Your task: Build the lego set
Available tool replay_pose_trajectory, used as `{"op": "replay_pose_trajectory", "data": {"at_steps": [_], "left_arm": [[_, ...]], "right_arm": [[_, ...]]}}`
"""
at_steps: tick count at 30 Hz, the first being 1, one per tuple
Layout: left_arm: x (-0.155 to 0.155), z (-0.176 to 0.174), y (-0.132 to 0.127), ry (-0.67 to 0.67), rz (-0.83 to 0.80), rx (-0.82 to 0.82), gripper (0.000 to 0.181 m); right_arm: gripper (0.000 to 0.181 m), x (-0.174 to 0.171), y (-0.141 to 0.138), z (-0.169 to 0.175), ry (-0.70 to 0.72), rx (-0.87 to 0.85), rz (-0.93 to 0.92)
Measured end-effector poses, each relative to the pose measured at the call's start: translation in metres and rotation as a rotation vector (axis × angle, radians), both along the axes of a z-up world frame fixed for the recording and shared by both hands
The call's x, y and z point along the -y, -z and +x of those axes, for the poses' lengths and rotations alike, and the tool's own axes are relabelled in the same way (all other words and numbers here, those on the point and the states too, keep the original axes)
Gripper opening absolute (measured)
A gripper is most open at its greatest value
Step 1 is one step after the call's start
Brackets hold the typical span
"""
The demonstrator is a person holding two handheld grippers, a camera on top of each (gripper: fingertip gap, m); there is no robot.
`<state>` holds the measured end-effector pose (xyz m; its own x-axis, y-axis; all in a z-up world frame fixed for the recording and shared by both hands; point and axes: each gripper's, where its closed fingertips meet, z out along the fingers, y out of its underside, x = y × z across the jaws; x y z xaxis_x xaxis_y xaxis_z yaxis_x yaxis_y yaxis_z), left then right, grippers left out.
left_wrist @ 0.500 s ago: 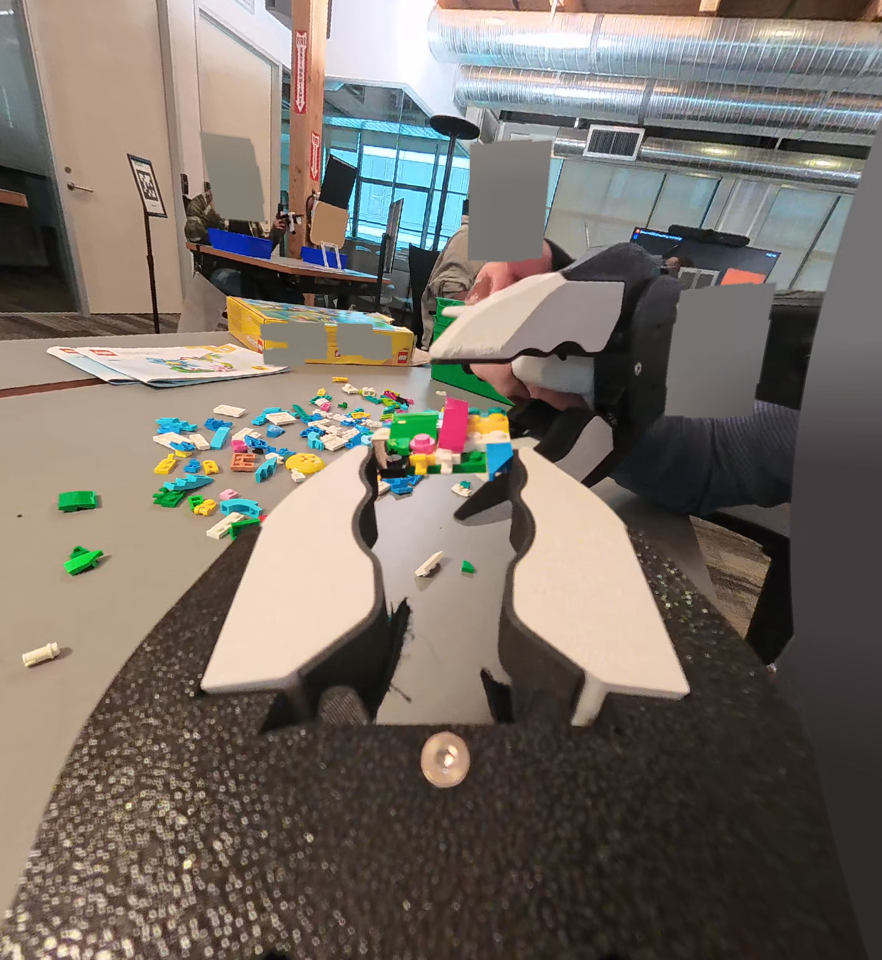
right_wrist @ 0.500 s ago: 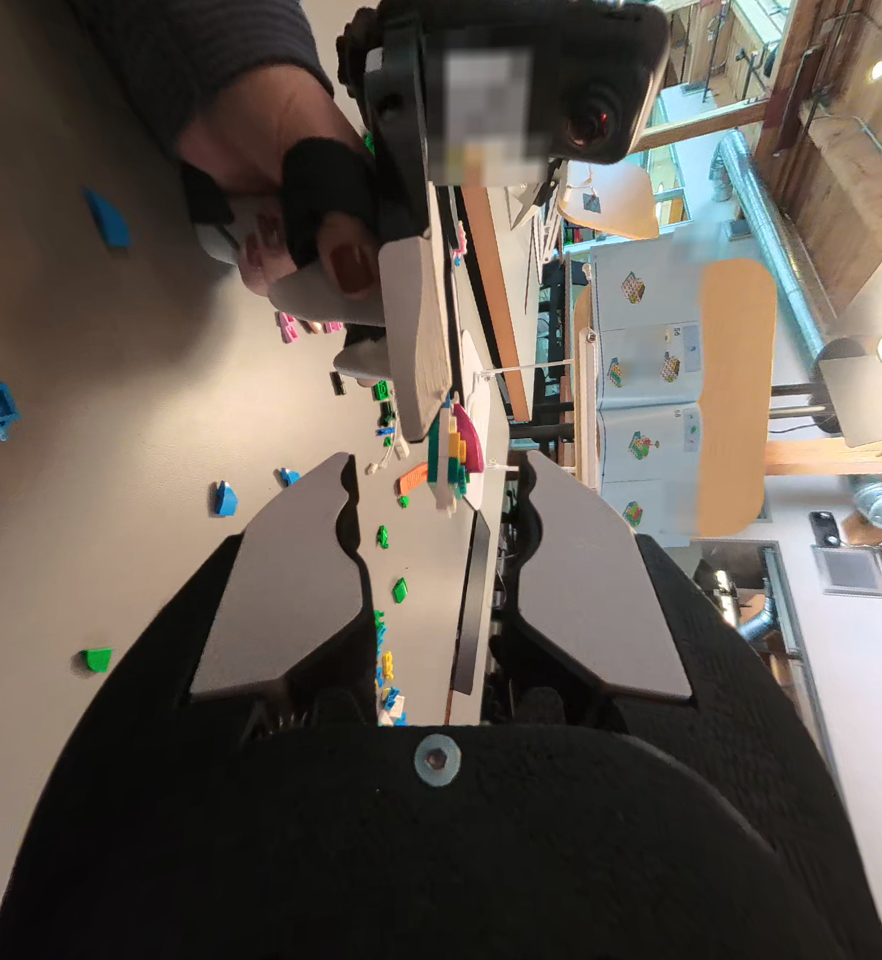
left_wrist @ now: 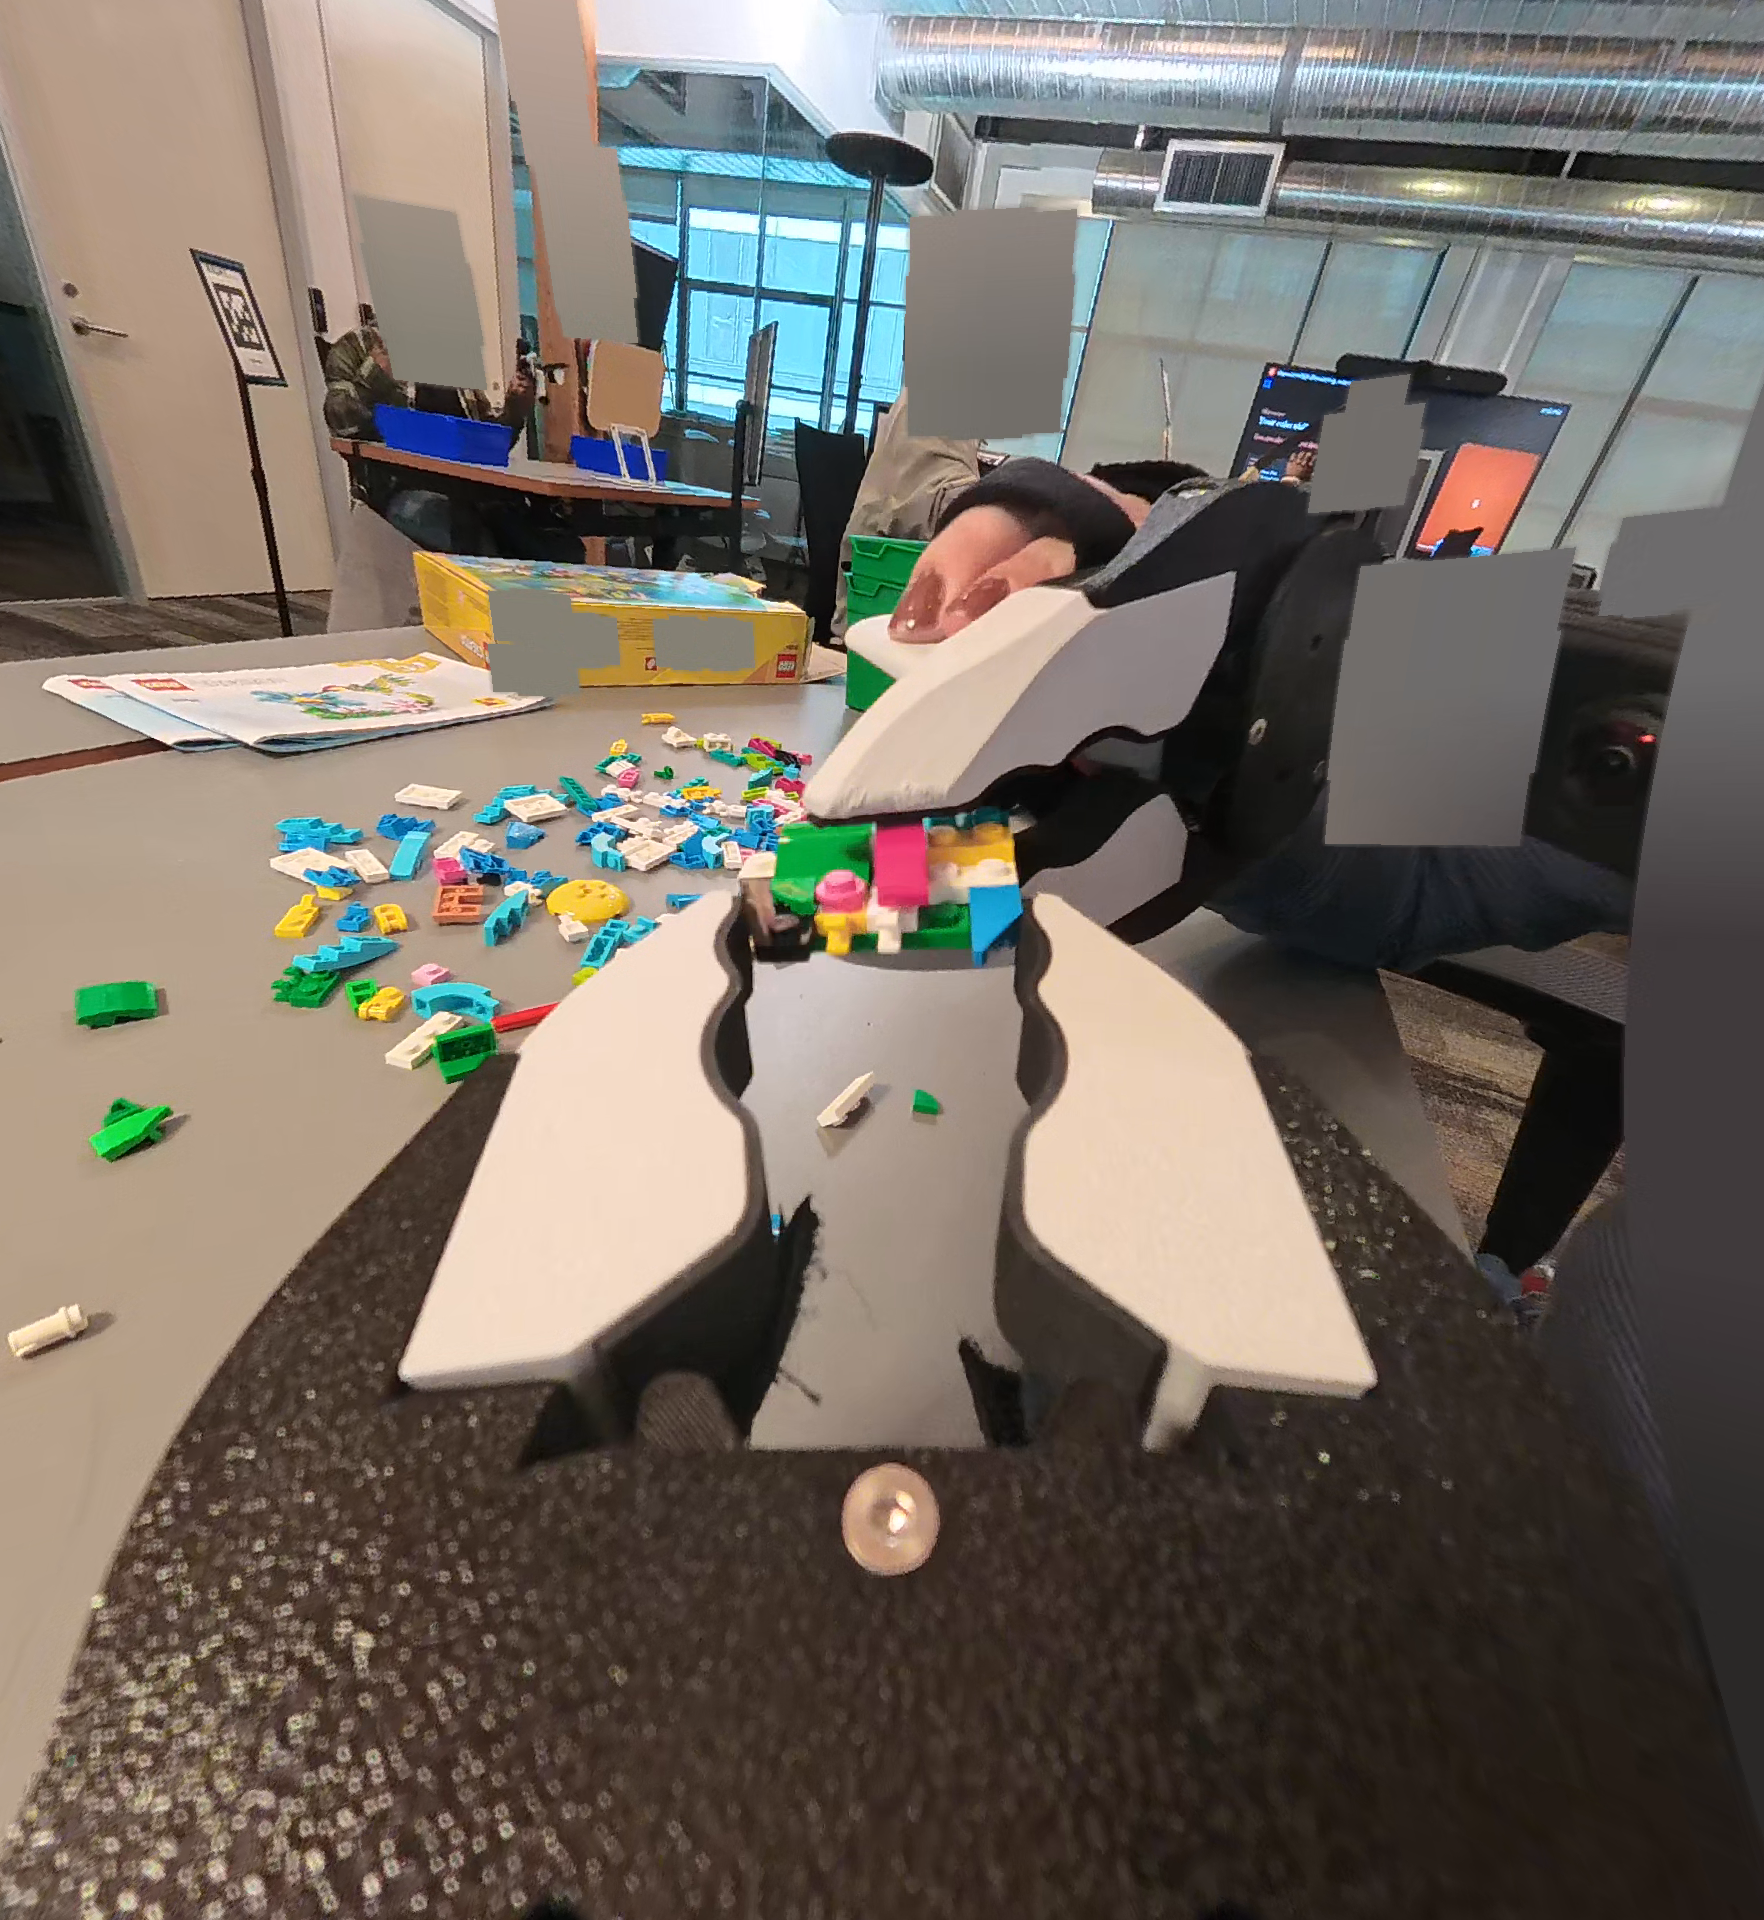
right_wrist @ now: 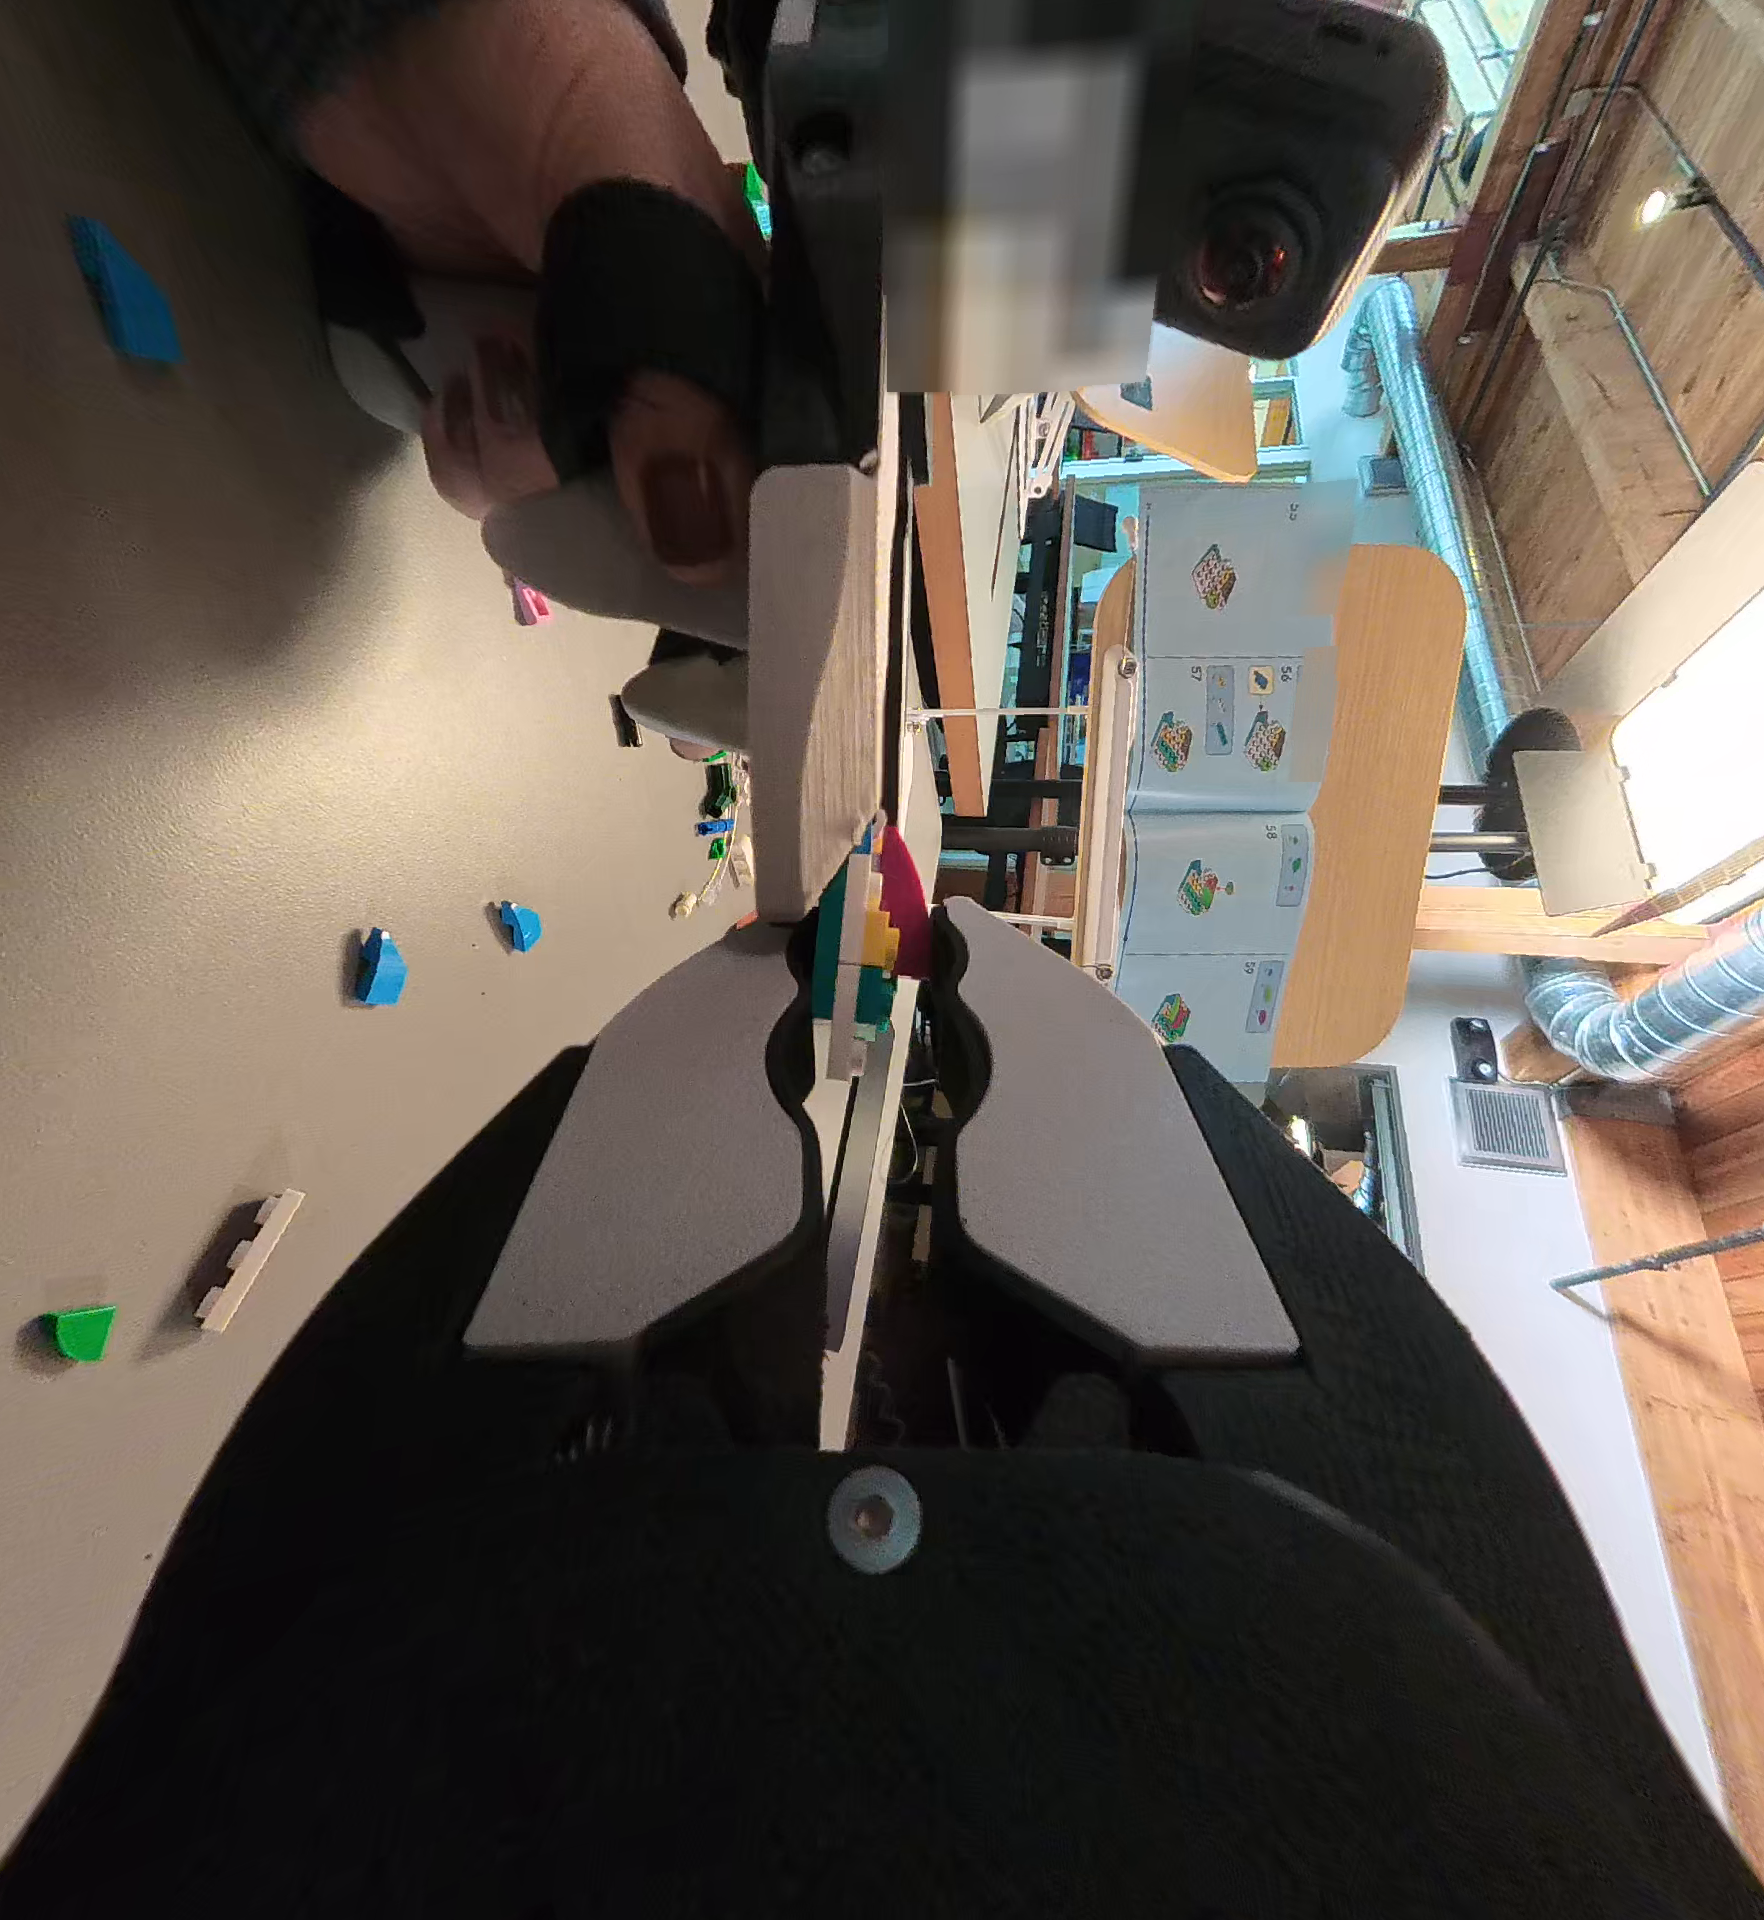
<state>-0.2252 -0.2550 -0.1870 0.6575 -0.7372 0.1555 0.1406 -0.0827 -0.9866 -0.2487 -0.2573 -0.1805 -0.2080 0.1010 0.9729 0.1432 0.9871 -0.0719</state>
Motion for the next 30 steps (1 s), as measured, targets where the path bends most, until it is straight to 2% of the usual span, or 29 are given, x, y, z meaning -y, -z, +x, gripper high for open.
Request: {"op": "replay_pose_trajectory", "data": {"at_steps": [6, 8, 10, 12, 15, 17, 19, 24, 30], "left_arm": [[-0.001, 0.002, 0.003, -0.008, -0.005, -0.030, 0.048], [-0.002, 0.000, 0.001, -0.055, 0.032, -0.048, 0.052], [-0.004, -0.005, 0.001, -0.164, 0.125, -0.177, 0.069], [-0.003, -0.009, 0.001, -0.275, 0.264, -0.401, 0.070], [-0.001, -0.009, 0.002, -0.402, 0.445, -0.671, 0.056], [-0.008, -0.012, 0.013, -0.442, 0.417, -0.773, 0.056], [-0.013, -0.017, 0.017, -0.493, 0.391, -0.818, 0.048], [-0.004, -0.016, 0.002, -0.533, 0.526, -0.836, 0.012], [-0.002, -0.014, 0.002, -0.545, 0.574, -0.920, 0.009]], "right_arm": [[0.018, -0.002, 0.002, 0.002, 0.004, 0.023, -0.006], [0.018, -0.003, 0.004, 0.003, 0.017, 0.051, -0.040], [0.018, -0.007, 0.008, 0.003, 0.046, 0.094, -0.117], [0.018, -0.010, 0.011, 0.004, 0.066, 0.132, -0.186], [0.018, -0.010, 0.010, 0.006, 0.067, 0.152, -0.241], [0.018, -0.008, 0.008, 0.007, 0.051, 0.148, -0.263], [0.018, -0.005, 0.006, 0.008, 0.034, 0.146, -0.278], [0.018, -0.003, 0.005, 0.009, 0.021, 0.151, -0.274], [0.017, -0.004, 0.007, 0.011, 0.040, 0.174, -0.252]]}}
